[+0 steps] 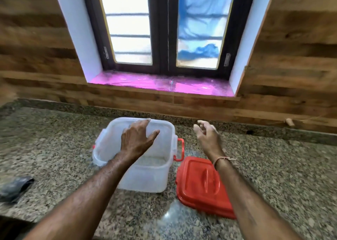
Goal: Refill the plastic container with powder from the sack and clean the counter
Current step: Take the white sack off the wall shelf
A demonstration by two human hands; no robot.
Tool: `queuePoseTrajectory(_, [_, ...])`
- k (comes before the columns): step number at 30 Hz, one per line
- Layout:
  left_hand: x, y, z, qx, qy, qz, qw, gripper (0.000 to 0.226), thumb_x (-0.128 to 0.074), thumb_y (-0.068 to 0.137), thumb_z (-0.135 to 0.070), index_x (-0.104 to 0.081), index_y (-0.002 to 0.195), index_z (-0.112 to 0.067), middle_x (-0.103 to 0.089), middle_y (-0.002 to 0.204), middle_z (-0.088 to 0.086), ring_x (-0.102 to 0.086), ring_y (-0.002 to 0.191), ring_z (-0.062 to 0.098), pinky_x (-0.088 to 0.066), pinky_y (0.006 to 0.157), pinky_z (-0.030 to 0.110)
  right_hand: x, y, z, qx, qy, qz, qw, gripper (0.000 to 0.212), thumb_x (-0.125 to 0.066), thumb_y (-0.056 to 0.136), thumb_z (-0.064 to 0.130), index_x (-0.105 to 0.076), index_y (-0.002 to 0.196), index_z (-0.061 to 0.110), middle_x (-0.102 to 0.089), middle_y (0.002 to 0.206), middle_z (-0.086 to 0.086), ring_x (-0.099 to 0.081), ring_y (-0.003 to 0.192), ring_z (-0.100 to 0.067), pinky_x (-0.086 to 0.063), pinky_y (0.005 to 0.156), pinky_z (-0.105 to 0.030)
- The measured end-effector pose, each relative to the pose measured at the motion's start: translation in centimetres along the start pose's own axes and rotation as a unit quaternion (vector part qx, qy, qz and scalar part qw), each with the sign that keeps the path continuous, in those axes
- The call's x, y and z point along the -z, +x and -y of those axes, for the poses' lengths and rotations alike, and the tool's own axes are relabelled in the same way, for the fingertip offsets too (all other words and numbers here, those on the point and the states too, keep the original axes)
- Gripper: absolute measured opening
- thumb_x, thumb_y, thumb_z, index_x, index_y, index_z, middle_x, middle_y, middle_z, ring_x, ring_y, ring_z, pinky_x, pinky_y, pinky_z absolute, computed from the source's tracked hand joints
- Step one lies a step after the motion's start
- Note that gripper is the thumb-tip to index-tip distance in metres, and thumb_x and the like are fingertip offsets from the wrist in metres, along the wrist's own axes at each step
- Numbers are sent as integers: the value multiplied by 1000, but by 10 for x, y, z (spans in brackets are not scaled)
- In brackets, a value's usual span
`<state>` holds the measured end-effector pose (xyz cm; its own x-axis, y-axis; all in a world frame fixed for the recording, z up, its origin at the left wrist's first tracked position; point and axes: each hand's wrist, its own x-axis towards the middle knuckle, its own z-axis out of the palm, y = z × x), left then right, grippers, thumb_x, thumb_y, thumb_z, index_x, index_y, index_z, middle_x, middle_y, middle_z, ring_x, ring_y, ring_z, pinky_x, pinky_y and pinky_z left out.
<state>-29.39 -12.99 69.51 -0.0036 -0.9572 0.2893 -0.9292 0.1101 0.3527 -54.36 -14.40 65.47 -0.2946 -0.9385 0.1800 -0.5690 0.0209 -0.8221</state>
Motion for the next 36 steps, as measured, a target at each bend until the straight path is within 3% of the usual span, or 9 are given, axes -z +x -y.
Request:
queuePoseTrajectory(3, [28, 15, 31, -3, -11, -35, 999, 60, -64, 91, -55, -63, 139, -19, -66, 139, 4, -59, 131, 26, -49, 103, 44, -26, 12, 61, 59, 13, 17, 998, 35, -60, 95, 42, -67, 123, 21, -66, 116, -5, -64, 103, -18, -53, 95, -38])
queuePoseTrajectory(8, [84, 33, 96, 8, -20, -81, 996, 71, -52, 84, -64, -65, 136, -17, -67, 138, 3, -60, 129, 27, -52, 100, 46, -85, 15, 161, 137, 12, 41, 990, 36, -57, 95, 47, -65, 122, 25, -67, 118, -3, -63, 105, -18, -53, 94, -37])
queuePoseTrajectory(13, [157, 43, 194, 28, -4, -118, 993, 72, -50, 85, -66, -62, 138, -19, -65, 139, 3, -59, 128, 28, -52, 99, 44, -167, 5, 260, 191, 8, 69, 979, 40, -56, 97, 47, -63, 128, 23, -67, 126, -5, -63, 115, -22, -51, 97, -41])
queuePoseTrajectory(18, [240, 59, 294, 49, -2, -164, 985, 63, -65, 91, -57, -61, 140, -18, -64, 139, 5, -58, 129, 29, -50, 102, 42, -241, 7, 352, 241, 10, 71, 968, 38, -56, 95, 49, -64, 126, 27, -67, 121, -6, -65, 108, -22, -54, 92, -43])
queuePoseTrajectory(23, [324, 88, 380, 83, -5, -231, 969, 74, -53, 84, -72, -63, 136, -21, -67, 132, 3, -63, 122, 27, -53, 97, 44, -310, 16, 458, 285, 17, 80, 955, 40, -54, 94, 54, -63, 126, 30, -68, 118, -2, -67, 105, -23, -55, 90, -41])
queuePoseTrajectory(25, [355, 101, 406, 96, -9, -251, 963, 67, -60, 87, -66, -62, 137, -22, -67, 132, 2, -64, 120, 26, -54, 96, 43, -335, 23, 496, 309, 22, 83, 947, 42, -53, 95, 55, -61, 128, 31, -67, 117, -1, -67, 104, -21, -55, 90, -41])
queuePoseTrajectory(36, [519, 195, 528, 132, 118, -340, 924, 58, -62, 92, -57, -58, 138, -23, -64, 135, -1, -61, 124, 23, -54, 95, 40, -446, 95, 725, 407, 40, 98, 907, 41, -51, 94, 56, -61, 126, 33, -66, 120, 5, -64, 107, -20, -53, 90, -40])
